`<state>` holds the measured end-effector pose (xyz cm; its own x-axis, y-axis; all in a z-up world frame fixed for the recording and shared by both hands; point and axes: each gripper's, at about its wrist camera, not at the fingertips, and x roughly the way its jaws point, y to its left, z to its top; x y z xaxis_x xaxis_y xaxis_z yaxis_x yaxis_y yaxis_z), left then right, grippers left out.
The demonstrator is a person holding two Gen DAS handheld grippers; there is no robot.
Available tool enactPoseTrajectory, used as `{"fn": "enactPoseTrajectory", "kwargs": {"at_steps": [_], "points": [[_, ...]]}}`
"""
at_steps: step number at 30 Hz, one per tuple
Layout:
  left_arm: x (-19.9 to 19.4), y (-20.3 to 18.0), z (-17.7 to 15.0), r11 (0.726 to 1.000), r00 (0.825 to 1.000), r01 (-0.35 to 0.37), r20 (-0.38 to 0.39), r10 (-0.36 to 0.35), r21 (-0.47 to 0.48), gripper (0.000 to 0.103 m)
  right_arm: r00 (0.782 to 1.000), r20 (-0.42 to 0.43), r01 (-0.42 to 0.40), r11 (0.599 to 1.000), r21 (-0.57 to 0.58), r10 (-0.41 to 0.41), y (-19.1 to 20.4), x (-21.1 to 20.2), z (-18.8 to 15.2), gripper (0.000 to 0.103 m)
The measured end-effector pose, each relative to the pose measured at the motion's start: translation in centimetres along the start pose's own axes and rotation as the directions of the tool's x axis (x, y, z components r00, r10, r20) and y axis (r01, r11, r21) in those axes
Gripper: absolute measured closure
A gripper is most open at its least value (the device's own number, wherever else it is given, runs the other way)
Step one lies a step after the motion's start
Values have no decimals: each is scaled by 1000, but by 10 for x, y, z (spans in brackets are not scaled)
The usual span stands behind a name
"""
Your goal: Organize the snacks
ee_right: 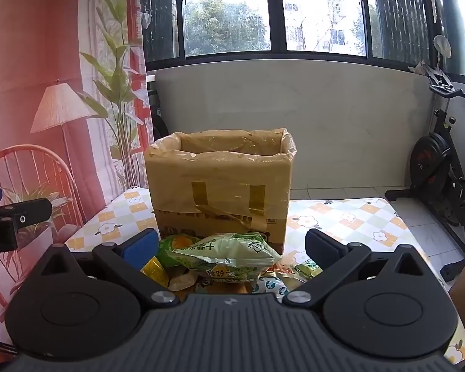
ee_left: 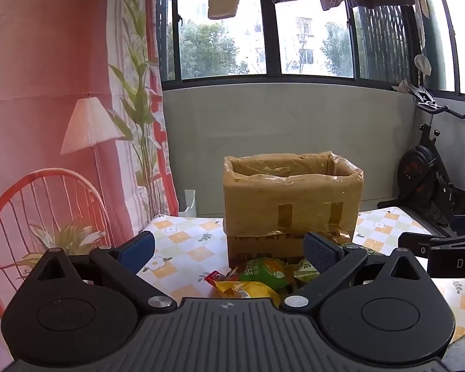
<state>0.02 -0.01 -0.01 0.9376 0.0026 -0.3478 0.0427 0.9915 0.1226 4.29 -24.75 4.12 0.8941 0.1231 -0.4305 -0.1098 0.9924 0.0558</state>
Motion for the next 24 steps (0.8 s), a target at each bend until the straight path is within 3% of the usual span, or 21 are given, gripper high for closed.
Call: {"fn": "enactPoseTrajectory", "kwargs": {"at_steps": [24], "points": [[2,1,-2,1000,1000,4,-8,-4,-11,0,1000,4,6,1000,8,-6,-2,-2,-3,1]]}}
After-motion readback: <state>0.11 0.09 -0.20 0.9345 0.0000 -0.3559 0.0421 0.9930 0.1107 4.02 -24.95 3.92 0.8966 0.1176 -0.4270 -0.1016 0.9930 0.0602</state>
